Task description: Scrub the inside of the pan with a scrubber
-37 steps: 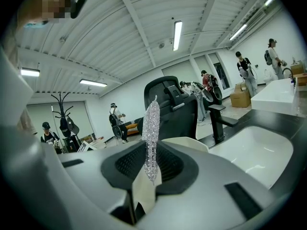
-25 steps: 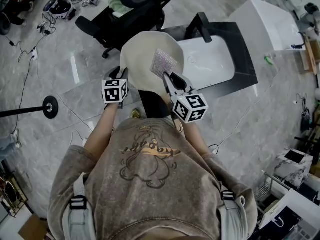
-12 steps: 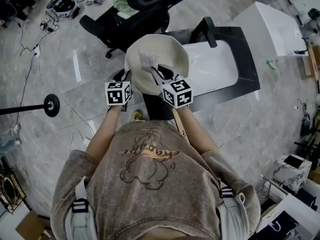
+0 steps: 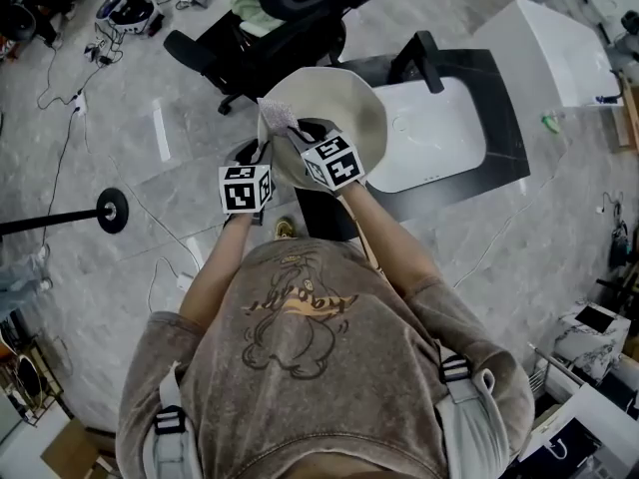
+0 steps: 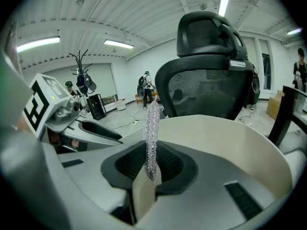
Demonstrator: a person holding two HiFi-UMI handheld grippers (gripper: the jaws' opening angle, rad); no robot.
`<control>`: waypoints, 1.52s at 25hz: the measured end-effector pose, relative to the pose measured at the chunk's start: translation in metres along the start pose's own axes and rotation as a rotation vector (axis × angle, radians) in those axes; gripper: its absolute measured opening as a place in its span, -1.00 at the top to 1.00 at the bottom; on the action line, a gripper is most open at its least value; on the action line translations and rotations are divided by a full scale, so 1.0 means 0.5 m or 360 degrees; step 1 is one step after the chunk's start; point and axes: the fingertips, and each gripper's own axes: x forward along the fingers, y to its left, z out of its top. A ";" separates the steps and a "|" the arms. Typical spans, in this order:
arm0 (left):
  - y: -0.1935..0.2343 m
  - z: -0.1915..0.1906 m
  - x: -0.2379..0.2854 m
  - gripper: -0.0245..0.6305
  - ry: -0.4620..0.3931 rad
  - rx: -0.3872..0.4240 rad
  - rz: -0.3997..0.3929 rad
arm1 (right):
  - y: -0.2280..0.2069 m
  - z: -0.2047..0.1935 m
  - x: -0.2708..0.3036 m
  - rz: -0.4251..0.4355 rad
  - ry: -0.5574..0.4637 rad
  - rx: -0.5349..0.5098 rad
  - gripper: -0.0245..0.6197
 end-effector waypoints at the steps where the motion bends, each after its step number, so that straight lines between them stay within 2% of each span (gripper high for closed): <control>1: 0.000 0.000 -0.001 0.57 0.0004 0.0002 -0.0004 | 0.002 -0.002 0.009 0.0000 0.0012 -0.0026 0.67; 13: 0.000 0.002 -0.007 0.58 0.0049 0.0014 -0.0056 | -0.049 0.009 0.045 -0.0100 0.0027 -0.0063 0.68; 20: 0.000 0.003 -0.004 0.59 0.0057 0.0027 -0.0054 | -0.095 0.006 0.081 -0.0174 0.0085 -0.0159 0.67; 28: -0.002 0.001 -0.004 0.59 0.0063 0.0041 -0.0056 | -0.131 0.002 0.127 -0.0270 0.0225 -0.0263 0.67; 38: -0.005 0.000 -0.006 0.59 0.0077 0.0043 -0.0076 | -0.139 0.005 0.162 -0.0318 0.0278 -0.0322 0.67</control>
